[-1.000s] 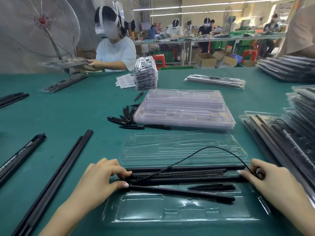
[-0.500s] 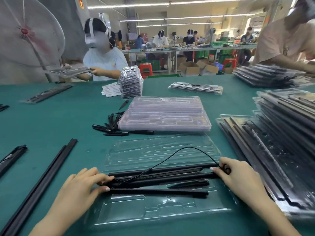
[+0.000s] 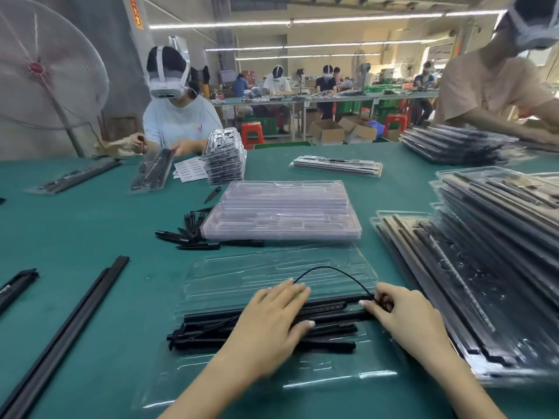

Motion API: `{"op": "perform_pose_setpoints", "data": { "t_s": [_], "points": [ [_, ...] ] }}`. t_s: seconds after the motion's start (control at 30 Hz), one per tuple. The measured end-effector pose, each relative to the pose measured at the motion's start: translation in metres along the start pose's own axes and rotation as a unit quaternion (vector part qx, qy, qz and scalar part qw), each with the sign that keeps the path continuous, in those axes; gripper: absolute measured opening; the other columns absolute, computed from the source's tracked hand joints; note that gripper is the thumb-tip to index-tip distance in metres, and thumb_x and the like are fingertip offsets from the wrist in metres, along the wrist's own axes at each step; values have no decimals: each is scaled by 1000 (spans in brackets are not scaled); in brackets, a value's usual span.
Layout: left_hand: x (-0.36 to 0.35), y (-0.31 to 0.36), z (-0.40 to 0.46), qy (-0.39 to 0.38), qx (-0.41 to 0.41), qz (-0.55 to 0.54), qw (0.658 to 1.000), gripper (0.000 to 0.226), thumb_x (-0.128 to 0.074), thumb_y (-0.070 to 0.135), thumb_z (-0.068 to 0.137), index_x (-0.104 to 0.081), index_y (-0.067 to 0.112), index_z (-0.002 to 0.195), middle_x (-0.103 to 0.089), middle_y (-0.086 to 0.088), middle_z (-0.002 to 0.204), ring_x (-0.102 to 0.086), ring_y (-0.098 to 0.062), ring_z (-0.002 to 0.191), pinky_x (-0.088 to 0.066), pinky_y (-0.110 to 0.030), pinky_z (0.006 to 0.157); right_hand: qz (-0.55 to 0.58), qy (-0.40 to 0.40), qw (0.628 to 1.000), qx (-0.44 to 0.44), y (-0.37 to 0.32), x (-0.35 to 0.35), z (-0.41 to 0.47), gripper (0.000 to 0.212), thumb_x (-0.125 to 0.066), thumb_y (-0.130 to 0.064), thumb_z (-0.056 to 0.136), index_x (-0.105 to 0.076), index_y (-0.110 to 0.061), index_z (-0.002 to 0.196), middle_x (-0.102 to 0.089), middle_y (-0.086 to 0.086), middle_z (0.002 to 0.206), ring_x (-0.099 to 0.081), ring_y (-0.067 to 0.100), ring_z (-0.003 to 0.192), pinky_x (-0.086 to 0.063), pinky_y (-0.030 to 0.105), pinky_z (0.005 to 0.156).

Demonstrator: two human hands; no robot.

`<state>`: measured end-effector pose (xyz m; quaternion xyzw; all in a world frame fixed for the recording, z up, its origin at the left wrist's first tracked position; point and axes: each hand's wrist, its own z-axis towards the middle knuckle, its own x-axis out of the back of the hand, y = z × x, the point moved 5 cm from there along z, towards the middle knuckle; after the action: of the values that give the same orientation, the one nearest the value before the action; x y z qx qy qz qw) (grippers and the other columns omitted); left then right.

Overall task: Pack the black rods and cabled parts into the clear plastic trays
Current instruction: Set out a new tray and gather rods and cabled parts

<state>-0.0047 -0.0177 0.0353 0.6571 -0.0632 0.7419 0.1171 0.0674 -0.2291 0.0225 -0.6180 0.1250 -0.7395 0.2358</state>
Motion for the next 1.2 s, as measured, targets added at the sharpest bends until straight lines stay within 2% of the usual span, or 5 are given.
{"op": "perform_pose_setpoints", "data": {
  "t_s": [0.13,0.47,0.7,1.07,1.2],
  "points": [
    [-28,-10,-2,-71,-7,-41,997,51,-8,54,98,7,49,146,15,33,151,33,6,134,23,-36,114,-24,9,1000,8,-1,0,-1,41,-57,-58,85,-37,-27,66,-53,-7,60,-54,19,67,-36,27,53],
    [-31,-19,-8,-60,-20,-36,997,58,6,73,82,15,60,138,23,37,146,33,7,134,24,-39,111,26,15,999,-29,-3,3,-3,37,-65,-52,82,-46,-25,64,-52,-6,57,-50,13,59,-32,26,49],
    [-33,-19,-7,-52,-18,-40,998,57,6,74,82,14,61,137,19,39,146,30,9,134,23,-36,112,-221,56,974,-14,-18,6,-10,22,-45,-42,96,-53,-22,103,-46,-1,103,-52,19,90,-34,25,60],
    [-23,-74,-16,-94,-60,-16,994,54,0,69,88,15,59,139,17,37,149,25,8,137,22,-32,113,-3,-29,1000,-1,-34,-22,1,27,-49,-45,95,-42,-23,79,-39,-5,82,-45,18,67,-36,31,61],
    [-24,-75,-15,-76,-67,-28,994,55,-4,68,91,15,56,141,17,36,149,24,8,138,19,-36,114,-55,-19,998,25,-30,-12,2,27,-52,-49,92,-46,-25,80,-42,-7,91,-48,17,85,-40,30,64]
  ]
}}
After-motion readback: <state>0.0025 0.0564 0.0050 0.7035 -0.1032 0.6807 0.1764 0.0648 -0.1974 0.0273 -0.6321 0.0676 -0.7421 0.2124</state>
